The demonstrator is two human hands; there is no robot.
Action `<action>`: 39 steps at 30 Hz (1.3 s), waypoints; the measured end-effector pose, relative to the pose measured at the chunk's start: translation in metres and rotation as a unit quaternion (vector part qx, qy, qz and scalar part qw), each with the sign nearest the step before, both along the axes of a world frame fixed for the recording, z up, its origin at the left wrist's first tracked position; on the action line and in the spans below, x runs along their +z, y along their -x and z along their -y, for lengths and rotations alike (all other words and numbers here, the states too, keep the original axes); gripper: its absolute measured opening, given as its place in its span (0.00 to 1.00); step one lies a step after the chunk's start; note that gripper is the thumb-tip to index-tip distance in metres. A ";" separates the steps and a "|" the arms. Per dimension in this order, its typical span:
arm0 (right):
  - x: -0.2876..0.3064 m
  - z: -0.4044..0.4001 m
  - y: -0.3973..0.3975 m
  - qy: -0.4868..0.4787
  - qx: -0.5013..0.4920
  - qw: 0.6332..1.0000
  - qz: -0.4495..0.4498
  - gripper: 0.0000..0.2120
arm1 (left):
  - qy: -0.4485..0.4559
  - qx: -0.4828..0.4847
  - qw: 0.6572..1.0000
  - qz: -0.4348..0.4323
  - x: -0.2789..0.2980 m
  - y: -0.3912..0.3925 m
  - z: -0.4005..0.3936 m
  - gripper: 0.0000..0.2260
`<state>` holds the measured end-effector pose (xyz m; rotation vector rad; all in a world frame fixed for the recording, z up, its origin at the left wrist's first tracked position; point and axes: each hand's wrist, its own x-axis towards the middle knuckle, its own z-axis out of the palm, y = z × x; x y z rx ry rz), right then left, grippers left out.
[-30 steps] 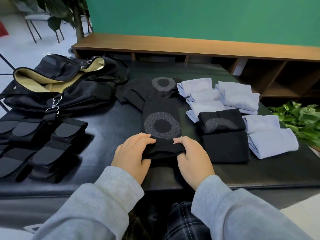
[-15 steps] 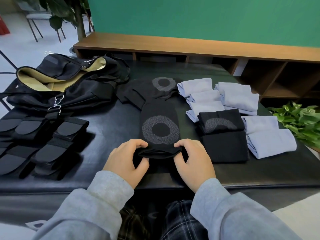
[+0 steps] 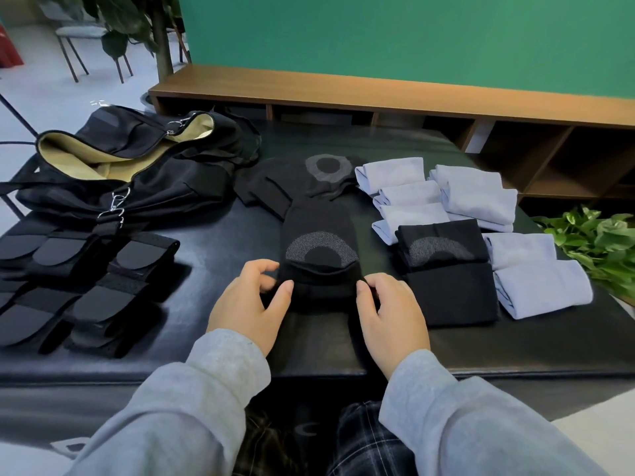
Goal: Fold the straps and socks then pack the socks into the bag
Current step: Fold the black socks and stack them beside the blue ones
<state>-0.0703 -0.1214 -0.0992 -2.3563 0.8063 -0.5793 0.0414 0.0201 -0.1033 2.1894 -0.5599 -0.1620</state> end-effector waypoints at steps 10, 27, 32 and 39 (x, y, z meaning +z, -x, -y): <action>0.004 -0.001 -0.013 0.084 -0.040 0.988 -0.121 0.14 | -0.099 0.045 0.991 0.080 0.007 -0.005 0.014 0.11; 0.003 -0.002 -0.016 0.087 -0.035 0.989 -0.111 0.11 | -0.020 -0.083 0.952 0.294 -0.012 -0.001 0.019 0.12; -0.004 -0.002 -0.017 0.118 -0.030 0.991 -0.047 0.16 | -0.056 -0.061 0.958 0.275 -0.013 -0.003 0.020 0.14; -0.005 0.000 -0.016 0.116 0.009 0.992 -0.055 0.17 | -0.012 -0.086 0.946 0.313 -0.015 -0.005 0.017 0.10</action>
